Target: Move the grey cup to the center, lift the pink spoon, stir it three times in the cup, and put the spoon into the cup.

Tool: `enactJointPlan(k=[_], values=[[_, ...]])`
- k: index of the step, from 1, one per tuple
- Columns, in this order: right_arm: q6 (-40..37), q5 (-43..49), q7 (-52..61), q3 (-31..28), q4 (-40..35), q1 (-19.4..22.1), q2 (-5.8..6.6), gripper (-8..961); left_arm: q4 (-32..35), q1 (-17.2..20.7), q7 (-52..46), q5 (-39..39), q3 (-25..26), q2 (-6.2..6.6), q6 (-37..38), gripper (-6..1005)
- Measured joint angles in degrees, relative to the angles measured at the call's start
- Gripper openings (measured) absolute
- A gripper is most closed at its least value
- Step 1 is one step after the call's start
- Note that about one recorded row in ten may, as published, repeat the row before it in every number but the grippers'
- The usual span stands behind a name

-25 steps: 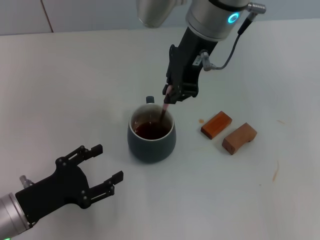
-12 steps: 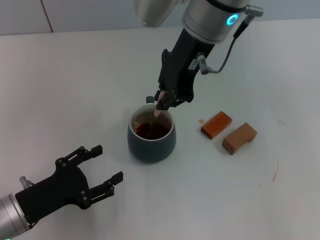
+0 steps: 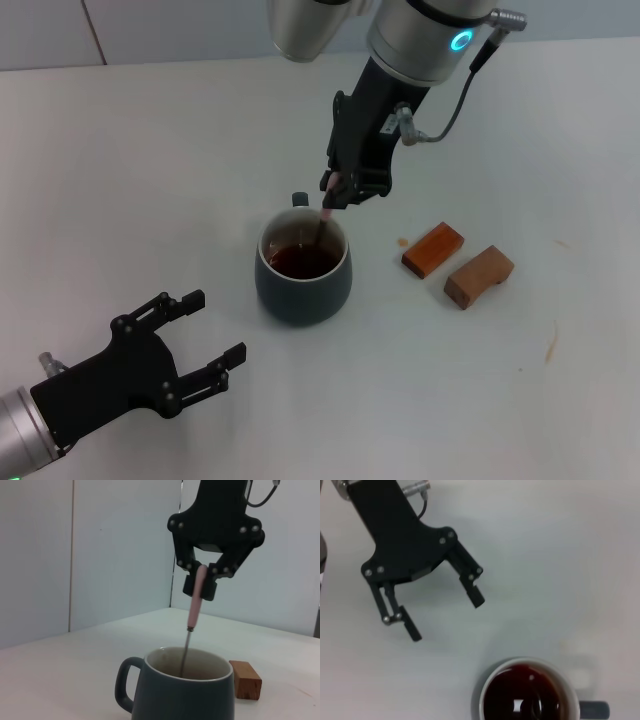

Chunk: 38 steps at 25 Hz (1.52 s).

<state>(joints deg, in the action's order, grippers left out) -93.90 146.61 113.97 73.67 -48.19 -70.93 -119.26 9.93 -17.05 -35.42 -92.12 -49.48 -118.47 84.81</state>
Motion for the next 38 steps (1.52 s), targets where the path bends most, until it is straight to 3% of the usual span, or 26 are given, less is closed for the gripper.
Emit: enactJointPlan(k=[8, 16, 38], values=[[-3.5, -1.7, -0.9, -0.5, -1.5, 0.3, 0.00, 126, -0.1, 0.1, 0.0, 0.2, 0.0, 0.06, 0.0, 812], [0.1, -3.1, -1.9, 0.5, -0.6, 1.1, -0.01, 126, -0.1, 0.1, 0.0, 0.3, 0.0, 0.08, 0.0, 812], [0.8, -3.1, -0.5, 1.0, -0.7, 2.9, 0.00, 127, 0.3, 0.1, 0.0, 0.4, 0.0, 0.09, 0.0, 812]])
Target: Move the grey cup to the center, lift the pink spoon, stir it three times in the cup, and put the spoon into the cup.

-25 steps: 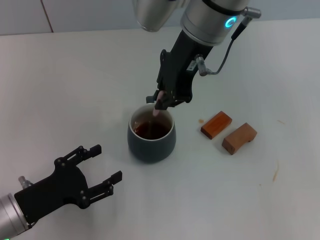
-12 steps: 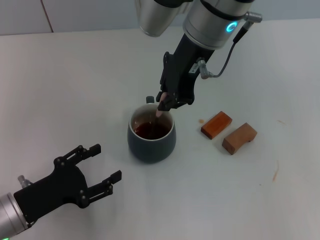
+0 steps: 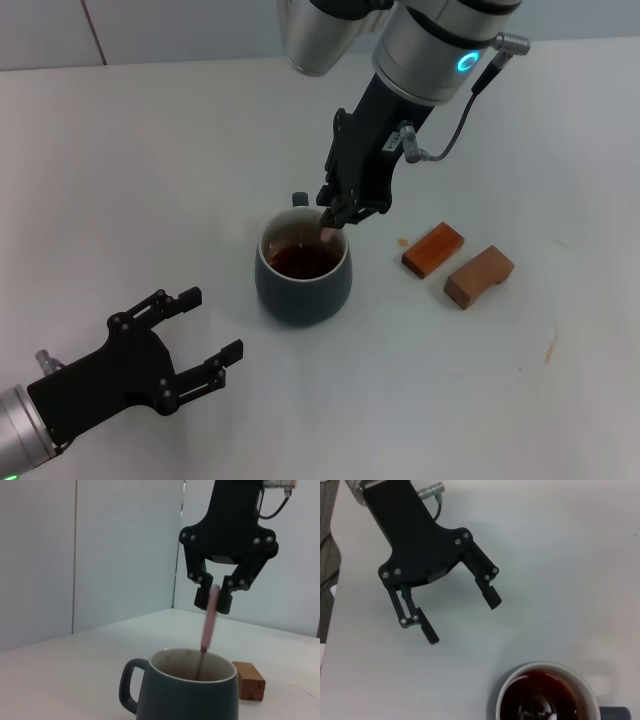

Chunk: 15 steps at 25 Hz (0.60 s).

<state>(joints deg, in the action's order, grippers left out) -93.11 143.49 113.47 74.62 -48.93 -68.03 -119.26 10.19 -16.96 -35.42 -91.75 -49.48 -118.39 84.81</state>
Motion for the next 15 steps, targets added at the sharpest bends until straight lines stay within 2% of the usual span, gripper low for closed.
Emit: enactJointPlan(k=[1, 3, 9, 11, 12, 13, 14, 15], values=[[0.1, -0.2, 0.0, 0.0, -0.2, 0.2, -0.03, 127, 0.0, 0.0, 0.0, 0.0, 0.0, 0.00, 0.0, 812], [0.2, -0.4, 0.0, 0.0, -0.5, 0.6, -0.09, 237, 0.0, 0.0, 0.0, 0.0, 0.0, 0.00, 0.0, 812], [0.6, -2.1, -0.1, -0.1, -1.9, 1.7, -0.14, 306, 0.0, 0.0, 0.0, 0.0, 0.0, 0.00, 0.0, 812], [1.3, -4.7, -0.2, -0.3, -6.2, 4.5, -0.07, 318, 0.0, 0.1, 0.0, 0.0, 0.0, 0.00, 0.0, 812], [1.3, -4.7, -0.2, -0.3, -6.2, 4.5, -0.07, 318, 0.0, 0.1, 0.0, 0.0, 0.0, 0.00, 0.0, 812], [2.4, -7.3, -0.4, -0.5, -10.6, 7.6, 0.00, 319, 0.0, 0.2, 0.0, 0.0, 0.0, 0.00, 0.0, 812], [2.4, -7.3, -0.4, -0.5, -10.6, 7.6, 0.00, 319, 0.0, 0.2, 0.0, 0.0, 0.0, 0.00, 0.0, 812], [3.3, -9.0, -0.6, -0.5, -13.4, 9.8, 0.03, 319, 0.0, 0.2, 0.0, 0.0, 0.0, 0.00, 0.0, 812]])
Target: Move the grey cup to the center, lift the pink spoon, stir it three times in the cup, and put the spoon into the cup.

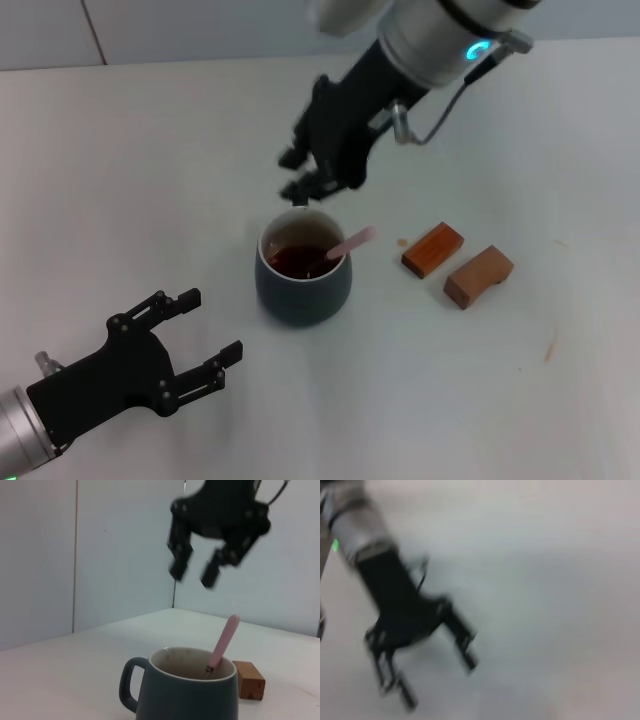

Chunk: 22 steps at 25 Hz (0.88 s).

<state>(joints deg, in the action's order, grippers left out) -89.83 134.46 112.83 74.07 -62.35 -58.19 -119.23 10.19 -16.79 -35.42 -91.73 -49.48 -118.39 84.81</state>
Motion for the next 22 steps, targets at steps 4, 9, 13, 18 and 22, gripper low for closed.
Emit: enactJointPlan(k=[4, 9, 13, 18, 22], values=[[3.3, -8.3, -3.5, -0.5, -8.7, 9.6, 0.00, 320, 0.0, 0.2, 0.0, 0.0, 0.0, 0.05, 0.0, 812], [6.3, -26.8, -16.4, -2.1, -11.6, 22.2, 0.07, 320, 0.1, 0.2, 0.0, 0.1, 0.0, 0.08, 0.0, 812], [6.0, -45.8, -31.6, -3.4, -4.4, 32.0, 0.18, 319, 0.1, 0.2, 0.0, 0.0, 0.0, 0.09, 0.0, 812], [1.8, -51.5, -42.2, -7.5, 9.7, 35.4, 0.35, 430, 0.1, 0.2, 0.0, -0.1, 0.0, 0.09, 0.0, 812], [-2.5, -51.7, -49.6, -12.3, 19.2, 36.1, 0.26, 564, 0.1, 0.2, 0.0, 0.0, 0.0, 0.08, 0.0, 812]])
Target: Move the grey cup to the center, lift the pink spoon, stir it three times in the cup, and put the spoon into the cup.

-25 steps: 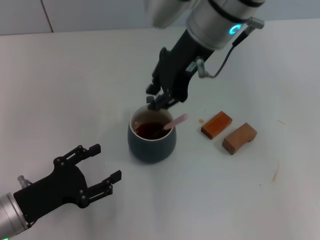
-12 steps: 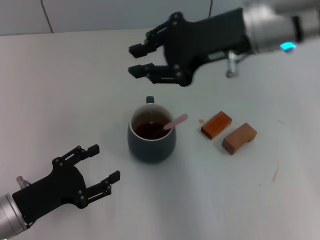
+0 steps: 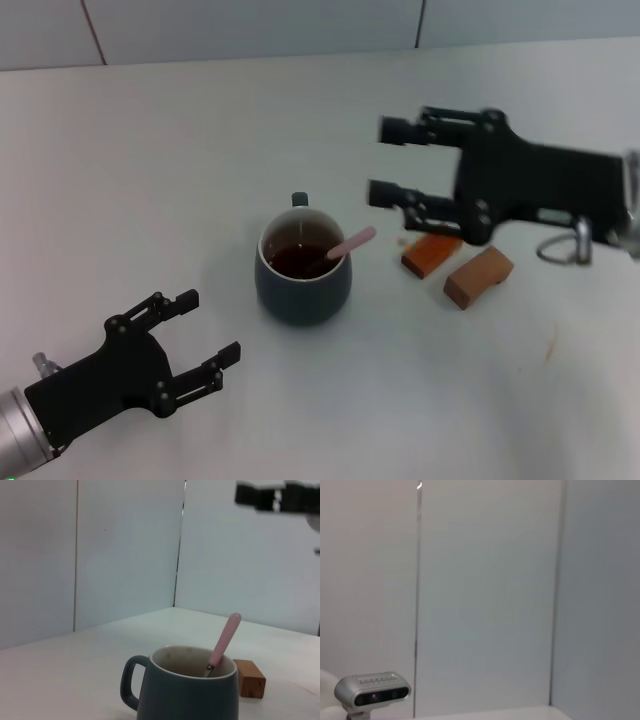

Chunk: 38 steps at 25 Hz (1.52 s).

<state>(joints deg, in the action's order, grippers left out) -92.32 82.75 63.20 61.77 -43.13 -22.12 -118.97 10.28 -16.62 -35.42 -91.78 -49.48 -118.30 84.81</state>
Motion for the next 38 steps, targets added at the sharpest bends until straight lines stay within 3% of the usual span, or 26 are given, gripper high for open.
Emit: enactJointPlan(k=[4, 9, 26, 38], values=[[-5.8, -1.1, -16.6, -9.6, 15.3, 2.1, -0.06, 674, 0.0, 0.0, 0.0, 0.0, 0.0, 0.00, 0.2, 812], [-4.6, -0.8, -26.6, -13.4, 25.7, 3.4, 0.00, 721, 0.0, 0.2, 0.1, 0.0, 0.0, 0.00, 0.2, 812], [6.9, 8.7, -27.2, -13.3, 31.4, 2.4, 0.02, 759, 0.0, 0.4, 0.2, 0.0, 0.0, -0.09, 0.0, 812], [6.3, 12.3, -27.2, -13.3, 31.8, 4.6, 0.36, 758, -0.1, 0.2, 0.2, 0.0, 0.0, -0.09, -0.8, 812]])
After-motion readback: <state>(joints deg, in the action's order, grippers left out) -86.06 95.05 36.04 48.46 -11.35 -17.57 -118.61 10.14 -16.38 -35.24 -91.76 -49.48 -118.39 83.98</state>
